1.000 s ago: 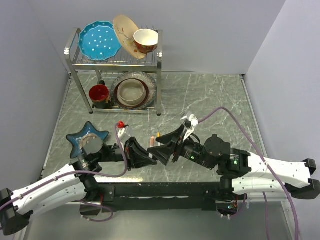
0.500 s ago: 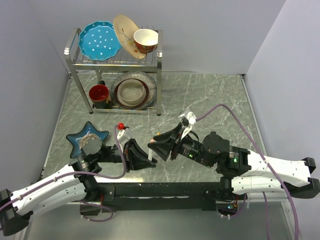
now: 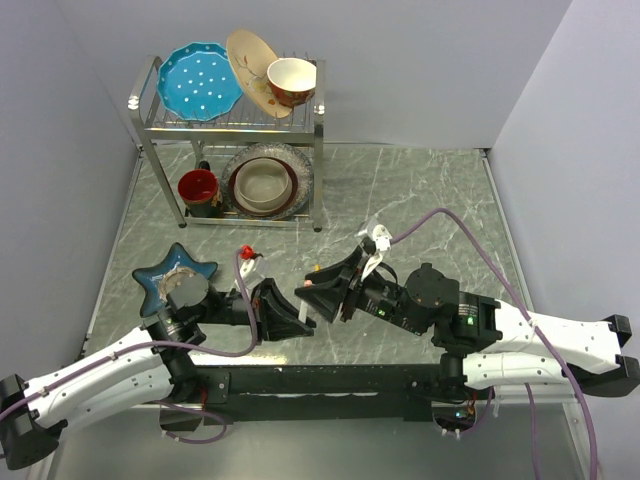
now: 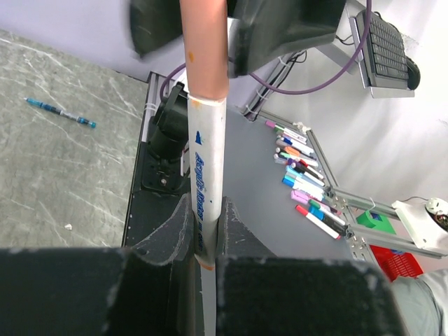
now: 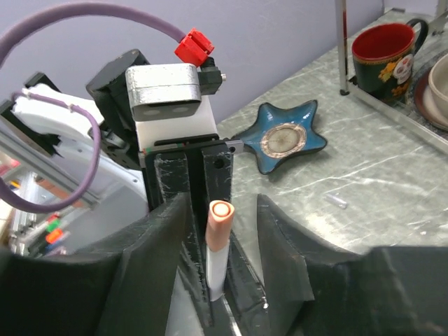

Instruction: Insert the pens into the pen caps

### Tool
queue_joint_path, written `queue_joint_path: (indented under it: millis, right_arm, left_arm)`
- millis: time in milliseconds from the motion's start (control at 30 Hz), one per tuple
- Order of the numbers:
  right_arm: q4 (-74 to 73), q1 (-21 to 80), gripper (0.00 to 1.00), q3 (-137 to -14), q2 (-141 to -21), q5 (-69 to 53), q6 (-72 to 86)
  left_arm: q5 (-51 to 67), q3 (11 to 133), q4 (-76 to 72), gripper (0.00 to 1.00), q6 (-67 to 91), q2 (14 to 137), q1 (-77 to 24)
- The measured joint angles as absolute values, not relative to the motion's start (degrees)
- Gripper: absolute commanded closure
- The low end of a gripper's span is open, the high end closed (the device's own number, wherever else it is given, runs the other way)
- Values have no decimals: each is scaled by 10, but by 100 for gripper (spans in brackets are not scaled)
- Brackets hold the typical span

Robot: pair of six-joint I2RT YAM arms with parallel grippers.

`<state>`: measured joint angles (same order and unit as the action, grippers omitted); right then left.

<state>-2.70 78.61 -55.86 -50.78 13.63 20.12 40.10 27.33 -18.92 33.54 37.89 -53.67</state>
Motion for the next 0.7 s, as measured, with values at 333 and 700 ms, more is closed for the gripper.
queue_joint_path:
  millis: [333,700]
  right_arm:
    - [12,783,100,-521,-500,131,208]
    - [77,765,100,-456,-492,134,215]
  left_arm:
    - [377,282,-159,99,310,377,-537]
    - [455,294,-133,99,299,415,-470]
